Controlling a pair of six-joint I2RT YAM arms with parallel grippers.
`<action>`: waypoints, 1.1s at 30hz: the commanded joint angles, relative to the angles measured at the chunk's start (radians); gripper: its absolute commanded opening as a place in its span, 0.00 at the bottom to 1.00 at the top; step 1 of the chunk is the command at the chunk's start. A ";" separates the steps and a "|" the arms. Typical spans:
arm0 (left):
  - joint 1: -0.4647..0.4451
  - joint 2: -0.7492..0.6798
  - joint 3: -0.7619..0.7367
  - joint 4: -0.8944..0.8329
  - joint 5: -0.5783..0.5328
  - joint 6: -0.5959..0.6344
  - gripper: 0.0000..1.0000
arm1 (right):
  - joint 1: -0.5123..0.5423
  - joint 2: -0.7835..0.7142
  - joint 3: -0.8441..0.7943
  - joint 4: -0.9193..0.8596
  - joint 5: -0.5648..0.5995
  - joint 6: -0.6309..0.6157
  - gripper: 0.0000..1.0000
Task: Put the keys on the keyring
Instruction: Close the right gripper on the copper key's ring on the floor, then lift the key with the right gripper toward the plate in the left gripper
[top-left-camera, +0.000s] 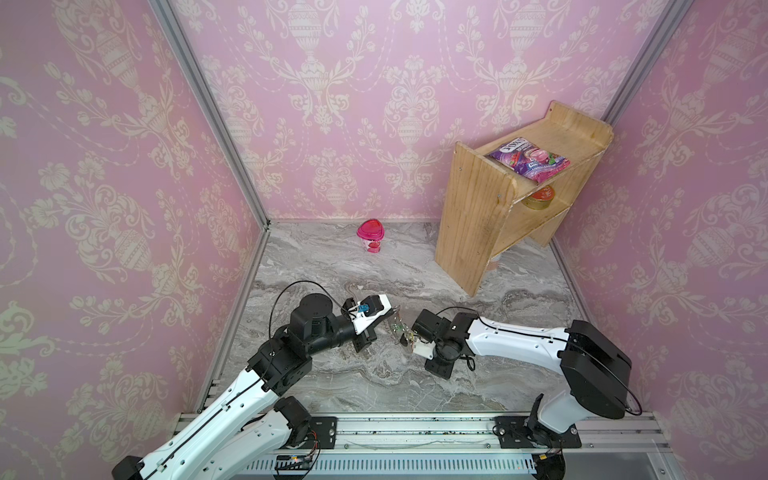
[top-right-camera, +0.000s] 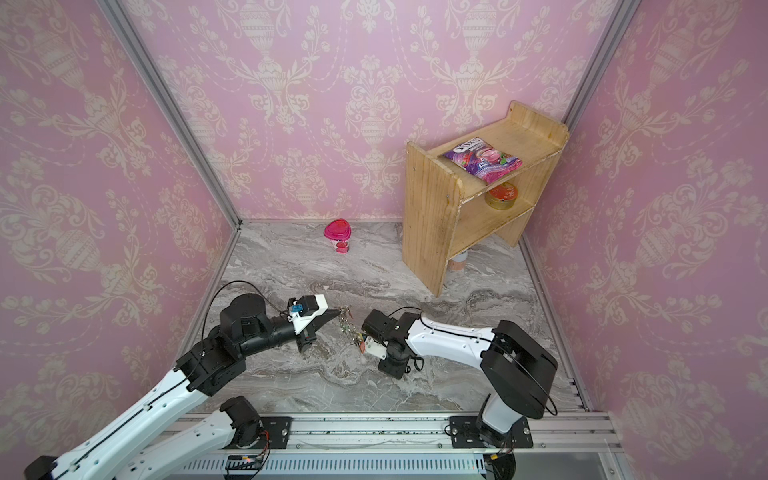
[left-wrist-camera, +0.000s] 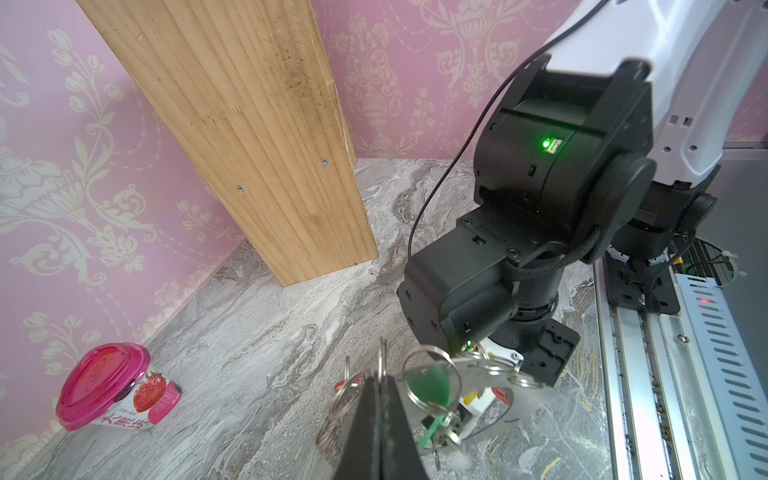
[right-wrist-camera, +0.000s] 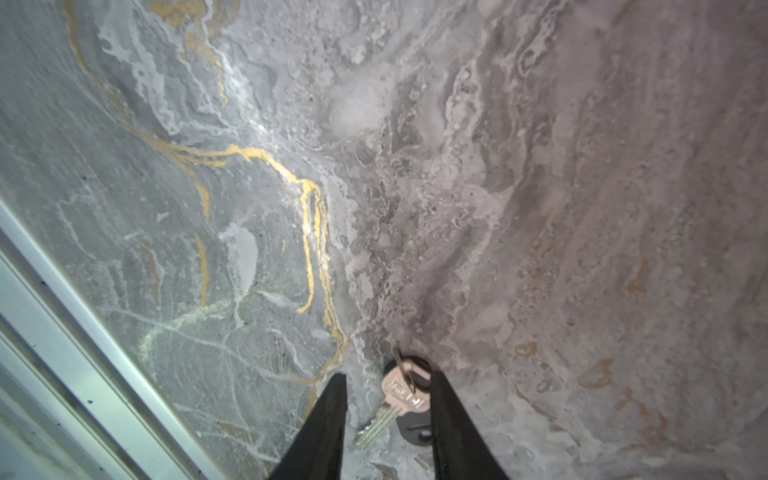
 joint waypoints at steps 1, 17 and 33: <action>0.006 -0.018 -0.005 0.010 0.016 0.004 0.00 | 0.008 0.027 0.000 0.001 0.023 -0.037 0.31; 0.007 -0.019 -0.005 0.012 0.019 0.001 0.00 | 0.008 0.048 -0.007 -0.012 0.044 -0.045 0.22; 0.007 -0.022 -0.005 0.013 0.021 0.003 0.00 | 0.001 0.027 -0.001 -0.010 0.078 -0.022 0.00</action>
